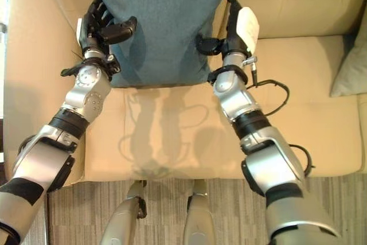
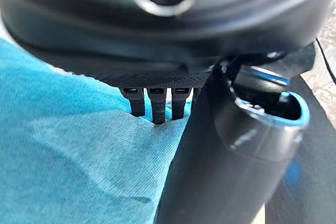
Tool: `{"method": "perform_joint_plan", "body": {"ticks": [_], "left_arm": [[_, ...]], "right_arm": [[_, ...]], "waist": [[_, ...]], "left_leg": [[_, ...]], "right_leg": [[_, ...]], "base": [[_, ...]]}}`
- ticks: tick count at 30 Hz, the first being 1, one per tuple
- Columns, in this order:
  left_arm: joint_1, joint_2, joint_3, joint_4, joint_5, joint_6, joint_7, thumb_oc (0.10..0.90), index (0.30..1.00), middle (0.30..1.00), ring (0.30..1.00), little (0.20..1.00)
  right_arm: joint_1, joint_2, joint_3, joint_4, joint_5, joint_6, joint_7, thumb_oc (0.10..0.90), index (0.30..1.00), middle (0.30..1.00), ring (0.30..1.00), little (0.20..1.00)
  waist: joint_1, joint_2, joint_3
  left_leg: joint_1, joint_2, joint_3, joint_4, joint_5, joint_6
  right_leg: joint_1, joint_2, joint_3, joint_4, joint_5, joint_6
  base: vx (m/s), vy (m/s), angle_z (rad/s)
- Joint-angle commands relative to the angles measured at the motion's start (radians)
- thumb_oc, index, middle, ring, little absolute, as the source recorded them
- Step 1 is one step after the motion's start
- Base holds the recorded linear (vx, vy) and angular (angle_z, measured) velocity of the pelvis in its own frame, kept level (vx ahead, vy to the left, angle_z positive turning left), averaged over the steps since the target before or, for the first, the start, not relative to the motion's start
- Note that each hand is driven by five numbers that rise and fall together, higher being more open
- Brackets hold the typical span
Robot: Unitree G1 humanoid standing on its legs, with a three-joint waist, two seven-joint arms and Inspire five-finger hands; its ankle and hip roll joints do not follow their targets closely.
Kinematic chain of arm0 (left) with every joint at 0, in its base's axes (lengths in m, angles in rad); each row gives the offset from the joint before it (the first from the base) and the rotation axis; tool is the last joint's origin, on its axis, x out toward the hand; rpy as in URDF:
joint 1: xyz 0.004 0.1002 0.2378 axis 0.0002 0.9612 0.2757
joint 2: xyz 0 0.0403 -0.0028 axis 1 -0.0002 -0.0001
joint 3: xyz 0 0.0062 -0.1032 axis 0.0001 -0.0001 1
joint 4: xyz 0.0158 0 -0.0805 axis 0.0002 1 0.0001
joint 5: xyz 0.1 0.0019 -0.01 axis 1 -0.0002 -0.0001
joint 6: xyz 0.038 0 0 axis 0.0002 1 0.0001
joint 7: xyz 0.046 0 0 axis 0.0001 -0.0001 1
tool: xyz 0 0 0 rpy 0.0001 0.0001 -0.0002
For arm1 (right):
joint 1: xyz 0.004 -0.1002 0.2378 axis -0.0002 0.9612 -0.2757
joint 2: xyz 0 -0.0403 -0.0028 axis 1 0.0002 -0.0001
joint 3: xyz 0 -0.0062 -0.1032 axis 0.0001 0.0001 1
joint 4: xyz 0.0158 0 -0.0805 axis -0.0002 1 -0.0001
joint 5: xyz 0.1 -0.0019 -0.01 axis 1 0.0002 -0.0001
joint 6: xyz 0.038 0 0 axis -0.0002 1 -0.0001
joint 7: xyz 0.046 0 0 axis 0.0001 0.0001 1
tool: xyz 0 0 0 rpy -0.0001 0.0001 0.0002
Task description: Pick up all the scattered cushions and arrange them neatly on the sofa.
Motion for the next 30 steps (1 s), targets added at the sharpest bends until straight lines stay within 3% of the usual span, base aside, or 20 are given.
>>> {"method": "perform_joint_plan", "body": {"ticks": [1,5,10,16,17,19,21,24,30], "left_arm": [[-0.117,0.03,0.057,-0.028,0.042,-0.14,0.037,0.8,0.9,0.9,0.9,0.9],[-0.069,0.039,0.113,-0.031,0.128,-0.107,0.094,0.8,0.9,0.9,0.9,0.9],[0.038,0.035,0.137,-0.002,0.336,-0.026,0.114,0.8,0.9,0.9,0.9,0.9],[0.225,0.006,0.207,-0.077,0.356,-0.027,0.103,0.8,0.9,0.9,0.9,0.9],[0.369,-0.007,0.236,-0.144,0.388,-0.031,0.072,0.8,0.9,0.9,0.9,0.9],[0.513,-0.031,0.251,-0.212,0.366,-0.049,0.022,0.8,0.9,0.9,0.9,0.9],[0.587,-0.028,0.261,-0.25,0.353,-0.058,-0.01,0.8,0.9,0.9,0.9,0.9],[0.901,0.009,0.328,-0.387,0.337,-0.071,-0.123,0.8,0.9,0.9,0.9,0.9],[1.219,0.013,0.435,-0.378,0.282,-0.058,-0.208,0.8,0.9,0.9,0.9,0.9]], "right_arm": [[-0.025,-0.08,-0.051,-0.046,-0.022,-0.064,-0.061,0.8,0.9,0.9,0.9,0.9],[0.097,-0.102,-0.127,-0.116,0.001,-0.094,-0.067,0.8,0.9,0.9,0.9,0.9],[0.276,-0.13,-0.226,-0.213,-0.023,-0.114,-0.047,0.8,0.9,0.9,0.9,0.9],[0.469,-0.12,-0.327,-0.332,-0.034,-0.135,-0.019,0.8,0.9,0.9,0.9,0.9],[0.589,-0.122,-0.408,-0.392,-0.04,-0.152,0.004,0.8,0.9,0.9,0.9,0.9],[0.712,-0.119,-0.488,-0.439,-0.046,-0.165,0.027,0.8,0.9,0.9,0.9,0.9],[0.764,-0.126,-0.523,-0.452,-0.057,-0.169,0.039,0.8,0.9,0.9,0.9,0.9],[0.978,-0.137,-0.654,-0.466,-0.113,-0.183,0.096,0.8,0.9,0.9,0.9,0.9],[1.182,-0.068,-0.689,-0.382,-0.131,-0.208,0.179,0.8,0.9,0.9,0.9,0.9]], "waist": [[0.005,0.038,-0.066],[0.005,0.036,-0.084],[0.008,0.034,-0.121],[0.015,0.036,-0.154],[0.018,0.033,-0.175],[0.028,0.029,-0.21],[0.034,0.027,-0.222],[0.056,0.017,-0.266],[0.084,0.003,-0.308]], "left_leg": [[0.067,0.004,-0.019,0.002,-0.245,-0.012],[0.083,0.002,-0.023,0.002,-0.248,-0.009],[0.119,0.001,-0.034,0.002,-0.259,-0.003],[0.144,0.0,-0.044,0.002,-0.267,0.002],[0.162,0.001,-0.047,0.002,-0.274,0.006],[0.184,0.001,-0.052,0.002,-0.283,0.008],[0.193,0.001,-0.054,0.002,-0.286,0.009],[0.235,0.003,-0.053,0.002,-0.302,0.014],[0.309,0.037,-0.064,0.002,-0.297,0.01]], "right_leg": [[0.153,-0.025,-0.005,0.006,-0.2,0.032],[0.169,-0.027,-0.013,0.006,-0.204,0.031],[0.205,-0.028,-0.021,0.006,-0.216,0.027],[0.226,-0.031,-0.034,0.006,-0.219,0.025],[0.244,-0.032,-0.039,0.006,-0.22,0.024],[0.27,-0.035,-0.05,0.006,-0.225,0.024],[0.281,-0.036,-0.056,0.006,-0.226,0.024],[0.324,-0.038,-0.075,0.006,-0.234,0.024],[0.403,-0.02,-0.074,0.048,-0.273,0.003]], "base": [[0.0,0.0,0.0],[0.02,-0.009,0.0],[0.05,-0.019,0.0],[0.04,-0.016,-0.01],[0.11,-0.04,0.0],[0.13,-0.05,0.01],[0.07,-0.029,0.09],[0.1,-0.076,0.1],[-0.01,-0.139,0.04]]}}
